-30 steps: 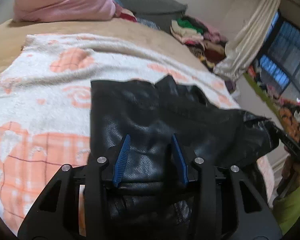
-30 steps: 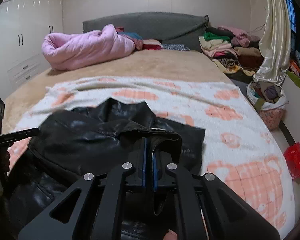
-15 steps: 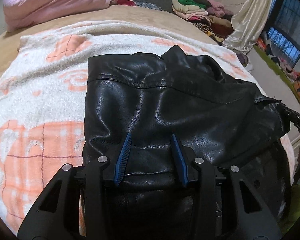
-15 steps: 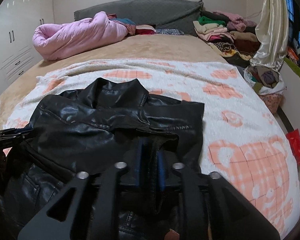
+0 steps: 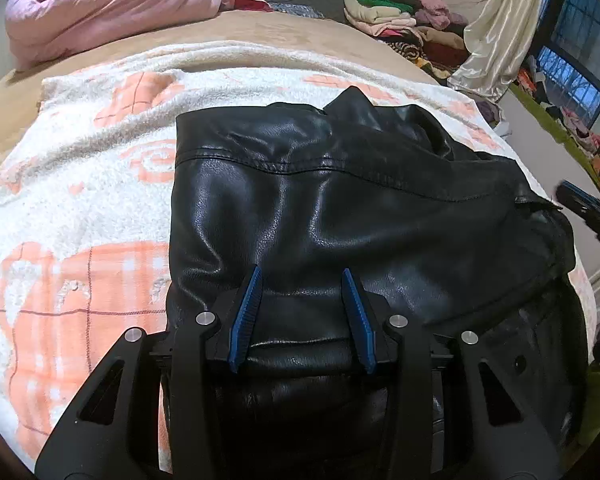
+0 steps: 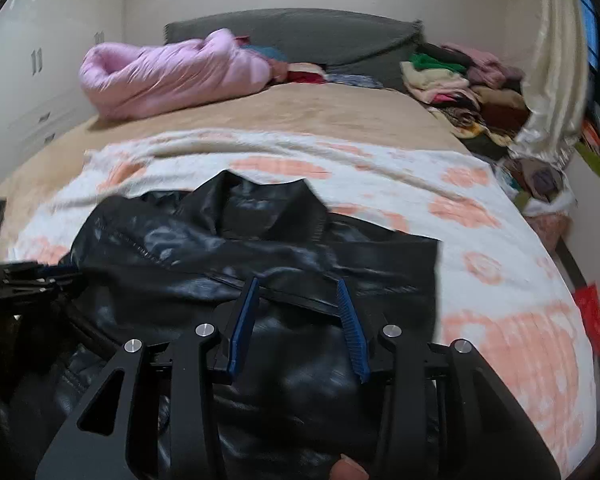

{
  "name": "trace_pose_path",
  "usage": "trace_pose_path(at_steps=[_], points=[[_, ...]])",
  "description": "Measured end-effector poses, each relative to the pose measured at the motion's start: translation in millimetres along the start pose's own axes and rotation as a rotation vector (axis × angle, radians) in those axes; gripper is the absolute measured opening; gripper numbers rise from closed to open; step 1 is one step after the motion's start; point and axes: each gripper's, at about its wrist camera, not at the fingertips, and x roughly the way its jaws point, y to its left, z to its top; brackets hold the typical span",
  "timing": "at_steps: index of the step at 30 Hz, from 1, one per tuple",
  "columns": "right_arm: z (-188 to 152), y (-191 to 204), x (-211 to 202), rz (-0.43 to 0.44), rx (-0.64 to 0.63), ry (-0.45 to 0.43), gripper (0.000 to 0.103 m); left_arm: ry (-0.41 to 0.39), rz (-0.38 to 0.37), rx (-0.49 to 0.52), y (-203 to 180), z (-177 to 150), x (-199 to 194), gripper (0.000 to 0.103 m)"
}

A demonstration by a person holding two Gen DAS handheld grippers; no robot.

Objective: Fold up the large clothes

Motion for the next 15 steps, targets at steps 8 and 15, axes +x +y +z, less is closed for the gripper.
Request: trace_pose_path(at_steps=[8,15], points=[[-5,-1,49,0.002,0.023,0.117,0.039,0.001,0.008,0.006,-2,1,1,0.034],[-26,-17,79,0.026,0.108,0.237,0.032,0.003,0.013,0.011,-4,-1,3,0.034]])
